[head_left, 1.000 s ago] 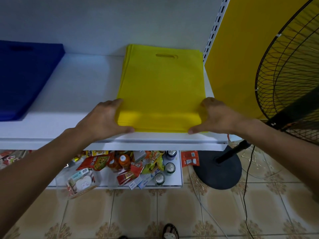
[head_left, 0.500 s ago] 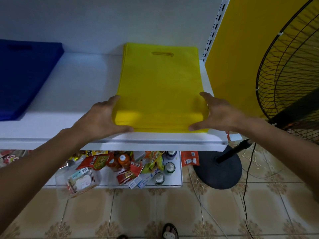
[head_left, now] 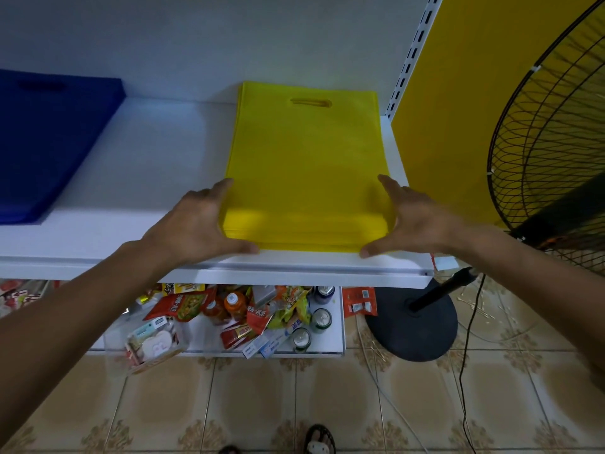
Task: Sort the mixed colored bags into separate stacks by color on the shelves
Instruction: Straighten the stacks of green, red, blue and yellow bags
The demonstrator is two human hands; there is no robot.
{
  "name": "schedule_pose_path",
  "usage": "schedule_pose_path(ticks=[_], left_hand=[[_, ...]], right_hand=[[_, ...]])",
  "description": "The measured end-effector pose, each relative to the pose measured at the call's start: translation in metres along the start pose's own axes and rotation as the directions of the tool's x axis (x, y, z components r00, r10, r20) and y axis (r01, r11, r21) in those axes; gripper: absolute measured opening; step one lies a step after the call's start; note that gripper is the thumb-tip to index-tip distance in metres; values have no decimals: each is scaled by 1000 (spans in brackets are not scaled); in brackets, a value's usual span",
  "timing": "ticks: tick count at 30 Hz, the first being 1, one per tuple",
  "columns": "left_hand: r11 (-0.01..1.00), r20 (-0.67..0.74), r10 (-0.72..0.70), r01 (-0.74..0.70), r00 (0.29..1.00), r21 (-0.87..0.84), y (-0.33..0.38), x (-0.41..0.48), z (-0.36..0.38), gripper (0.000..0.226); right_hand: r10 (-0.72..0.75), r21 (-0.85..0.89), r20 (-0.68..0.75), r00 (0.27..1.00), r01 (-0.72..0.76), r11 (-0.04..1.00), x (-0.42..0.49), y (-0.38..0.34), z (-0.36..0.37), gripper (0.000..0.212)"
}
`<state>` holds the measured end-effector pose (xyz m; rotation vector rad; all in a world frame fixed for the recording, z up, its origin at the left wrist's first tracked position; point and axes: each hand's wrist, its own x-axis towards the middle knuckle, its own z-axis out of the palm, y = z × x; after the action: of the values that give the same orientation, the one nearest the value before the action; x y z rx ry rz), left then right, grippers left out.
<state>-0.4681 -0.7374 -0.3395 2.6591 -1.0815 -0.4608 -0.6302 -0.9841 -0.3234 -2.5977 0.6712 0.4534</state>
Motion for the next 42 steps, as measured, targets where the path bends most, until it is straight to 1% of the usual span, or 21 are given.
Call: schedule_pose_path(ticks=[2,4,8,11,12,14,16,18,19,20,22,25,27,29,30,32,35,36,39,42], left_hand=[[999,7,-1,1,1000,33,2,-1,-1,113],[999,-16,0,1,1000,35,3,-1,-2,107],[1000,-64,5,-5,998,4,4,1,-1,94],[1000,-14,14,-14,1000,-21,0,2,-2,99],[999,14,11,-11,1000,-44,-2,3,-3,102],[982,64,-32,43,997,-184,-6,4,-6,104],[929,66,-76,95,995,-358,-8,7,-10,92],[884,41,-88,97,995,-458,-7,10,-12,70],[869,36,-93,99,995,-484,-6,13,-12,63],[855,33,-100,103,994,-508,-6,16,-13,61],[839,37,-114,116,993,-531,-6,24,-12,65],[850,77,-108,133,991,-509,-11,32,-11,75],[853,57,-113,127,992,-506,-17,38,-10,73],[867,0,-129,113,992,-485,-22,48,-10,68],[868,-18,-147,120,989,-483,-23,54,-10,66],[853,-29,-177,139,984,-503,-22,67,-11,67],[835,-10,-196,162,981,-526,-18,88,-11,87],[822,-9,-210,172,978,-542,-16,93,-11,90],[809,-17,-246,195,969,-554,-16,104,-9,76],[813,-13,-261,213,965,-542,-18,107,-8,75]], right_hand=[[-17,-27,-5,1000,17,999,-1,1,3,125],[-25,-27,-39,999,24,999,0,2,6,121],[-18,32,-99,995,21,999,1,4,7,111],[8,30,-67,998,-6,1000,0,2,7,113],[20,22,-39,999,-20,1000,0,1,6,116],[50,42,20,999,-51,998,0,0,3,118],[112,168,43,993,-117,979,5,-1,-4,112],[173,308,-11,985,-161,938,17,2,-11,96],[196,342,-52,979,-167,925,25,3,-14,88],[211,366,-85,974,-166,916,32,3,-16,82],[212,391,-139,967,-143,909,44,-1,-16,74],[190,328,-198,962,-117,937,52,-4,-9,68],[191,307,-238,952,-113,945,57,-1,-9,63],[227,322,-308,924,-123,939,69,5,-14,58],[244,341,-331,912,-126,932,77,6,-18,58],[239,374,-325,915,-107,921,94,4,-26,60],[227,376,-275,934,-113,920,113,0,-36,67],[230,368,-256,939,-125,921,117,-2,-39,69],[259,367,-222,940,-165,916,127,-4,-42,76],[288,355,-248,925,-190,915,131,-6,-39,82]])
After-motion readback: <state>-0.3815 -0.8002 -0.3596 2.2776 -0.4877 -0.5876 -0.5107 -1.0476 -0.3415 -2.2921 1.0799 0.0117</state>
